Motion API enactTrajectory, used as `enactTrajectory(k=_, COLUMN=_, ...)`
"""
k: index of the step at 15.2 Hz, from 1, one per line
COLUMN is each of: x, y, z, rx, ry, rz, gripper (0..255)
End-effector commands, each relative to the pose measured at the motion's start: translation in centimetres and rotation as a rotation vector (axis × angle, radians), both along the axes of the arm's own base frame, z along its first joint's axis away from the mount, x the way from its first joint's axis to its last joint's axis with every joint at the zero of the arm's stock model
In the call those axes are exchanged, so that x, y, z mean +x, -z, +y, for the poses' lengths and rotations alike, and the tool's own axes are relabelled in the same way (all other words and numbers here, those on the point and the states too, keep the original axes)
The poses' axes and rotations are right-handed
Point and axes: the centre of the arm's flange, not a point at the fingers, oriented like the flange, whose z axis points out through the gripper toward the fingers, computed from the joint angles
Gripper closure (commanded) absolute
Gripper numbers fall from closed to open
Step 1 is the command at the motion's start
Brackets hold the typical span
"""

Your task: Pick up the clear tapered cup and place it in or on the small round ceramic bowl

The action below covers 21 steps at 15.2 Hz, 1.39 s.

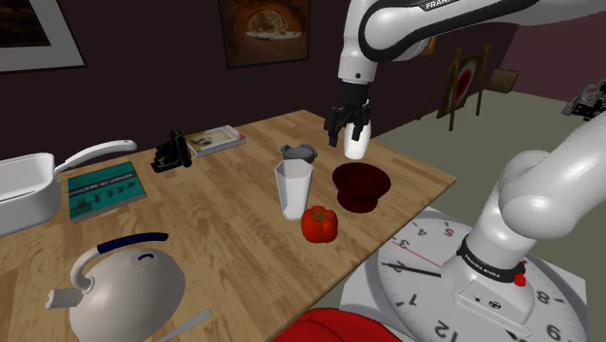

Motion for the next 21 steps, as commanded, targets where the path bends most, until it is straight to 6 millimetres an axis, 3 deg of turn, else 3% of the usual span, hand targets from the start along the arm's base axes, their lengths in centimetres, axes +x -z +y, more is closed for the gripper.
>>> enactTrajectory(k=1, x=1.7, y=1.4, z=1.5, rx=0.002, ry=-0.006, rz=0.002, gripper=0)
enactTrajectory(k=8, x=6.9, y=6.0, z=6.8, rx=0.006, ry=-0.026, rz=0.013, gripper=0)
enactTrajectory(k=15, x=6.7, y=9.7, z=7.3, rx=0.006, ry=-0.026, rz=0.013, gripper=0)
enactTrajectory(k=21, x=6.7, y=10.0, z=7.3, rx=0.006, ry=-0.026, rz=0.013, gripper=0)
